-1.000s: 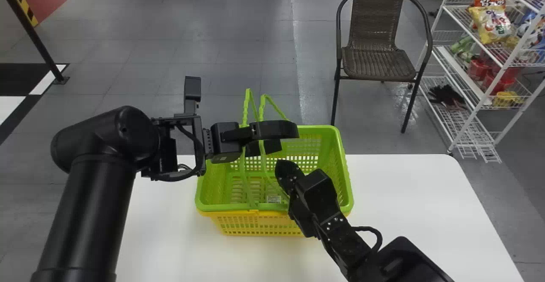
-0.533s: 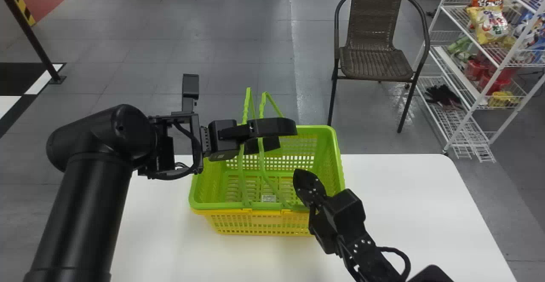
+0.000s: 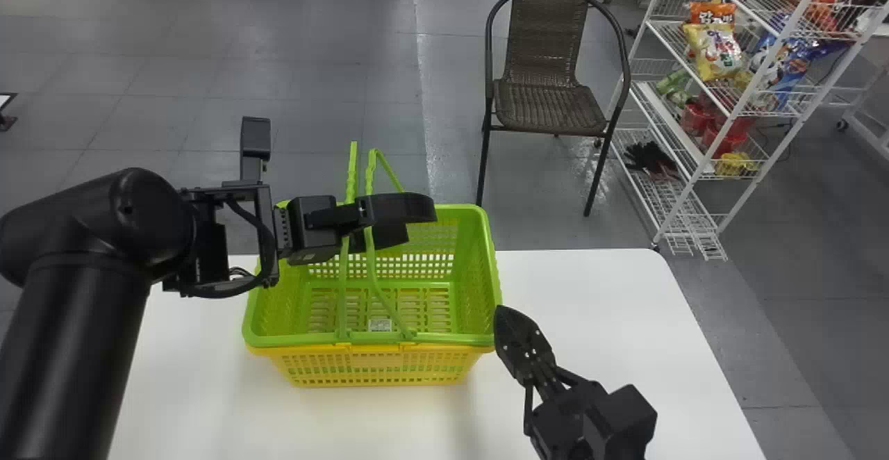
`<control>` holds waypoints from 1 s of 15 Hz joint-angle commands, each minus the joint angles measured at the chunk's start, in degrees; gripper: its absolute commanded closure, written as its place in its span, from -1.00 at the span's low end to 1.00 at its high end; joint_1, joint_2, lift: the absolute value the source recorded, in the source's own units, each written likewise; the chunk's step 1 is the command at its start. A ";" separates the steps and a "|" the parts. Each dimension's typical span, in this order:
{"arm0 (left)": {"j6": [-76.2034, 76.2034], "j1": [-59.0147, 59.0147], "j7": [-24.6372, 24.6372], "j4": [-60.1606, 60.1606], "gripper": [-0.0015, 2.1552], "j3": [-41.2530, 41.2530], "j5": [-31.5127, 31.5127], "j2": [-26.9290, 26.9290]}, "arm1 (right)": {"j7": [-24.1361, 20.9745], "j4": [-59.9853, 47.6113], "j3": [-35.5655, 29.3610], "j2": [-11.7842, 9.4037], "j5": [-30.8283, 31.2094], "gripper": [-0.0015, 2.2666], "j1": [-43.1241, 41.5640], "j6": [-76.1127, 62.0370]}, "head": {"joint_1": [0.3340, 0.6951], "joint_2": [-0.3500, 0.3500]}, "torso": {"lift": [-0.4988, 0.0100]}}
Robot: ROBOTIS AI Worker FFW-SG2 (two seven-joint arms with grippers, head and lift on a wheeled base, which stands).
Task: Grasp handle with right gripper to insert into left gripper then lift and swing left to center
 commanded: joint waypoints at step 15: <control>5.80 -4.38 2.36 -0.81 -0.91 0.52 7.30 -0.36 | 1.58 12.33 -6.95 -0.39 -6.05 -0.93 10.41 -27.57 | 1.00 -0.74 | 0.96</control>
